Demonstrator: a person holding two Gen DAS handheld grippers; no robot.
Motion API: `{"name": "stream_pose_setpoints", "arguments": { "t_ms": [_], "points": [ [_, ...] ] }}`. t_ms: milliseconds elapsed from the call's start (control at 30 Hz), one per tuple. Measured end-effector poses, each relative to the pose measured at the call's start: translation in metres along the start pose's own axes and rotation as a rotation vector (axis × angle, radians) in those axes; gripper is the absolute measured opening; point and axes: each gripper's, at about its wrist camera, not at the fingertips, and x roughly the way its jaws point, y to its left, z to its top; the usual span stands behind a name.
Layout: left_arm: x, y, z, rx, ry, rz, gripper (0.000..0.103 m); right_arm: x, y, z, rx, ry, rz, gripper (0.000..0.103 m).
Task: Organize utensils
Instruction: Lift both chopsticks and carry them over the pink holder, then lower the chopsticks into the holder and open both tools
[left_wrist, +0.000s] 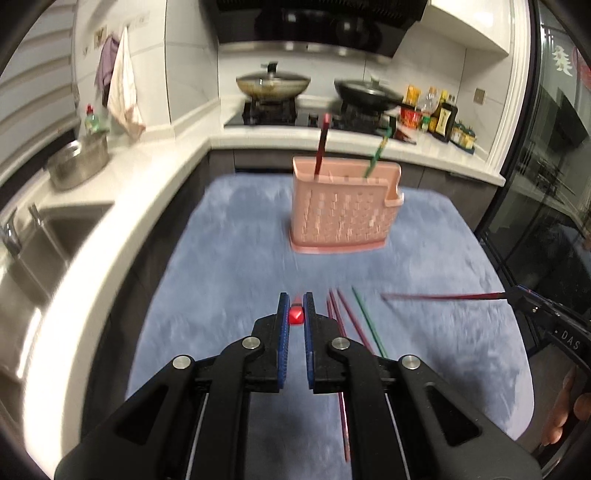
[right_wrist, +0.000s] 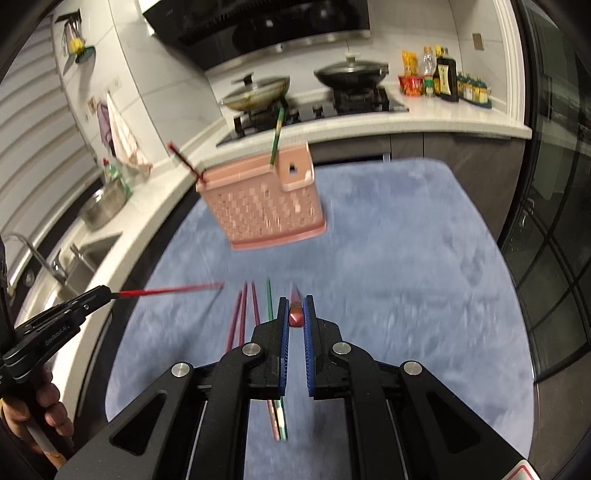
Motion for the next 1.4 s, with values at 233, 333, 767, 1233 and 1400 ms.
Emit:
{"name": "stream_pose_setpoints", "arguments": {
  "t_ms": [233,333,767,1233,1400],
  "points": [
    [-0.009,0.004,0.046,-0.008,-0.077,-0.009,0.007,-0.006,0.002,0.043,0.001,-0.076,0.027,0.007],
    [-0.015,0.005,0.067,-0.010,-0.111,-0.023,0.007,-0.010,0.005,0.059,-0.004,-0.108,0.040,0.007],
    [-0.045,-0.016,0.163,0.021,-0.292,-0.073,0.007,-0.031,0.021,0.149,-0.002,-0.277,0.123,0.007],
    [-0.011,-0.026,0.244,0.007,-0.391,-0.075,0.007,0.008,0.034,0.236,0.012,-0.372,0.141,0.007],
    [0.022,-0.022,0.247,-0.002,-0.340,-0.069,0.007,0.043,0.040,0.242,-0.010,-0.337,0.117,0.007]
  ]
}}
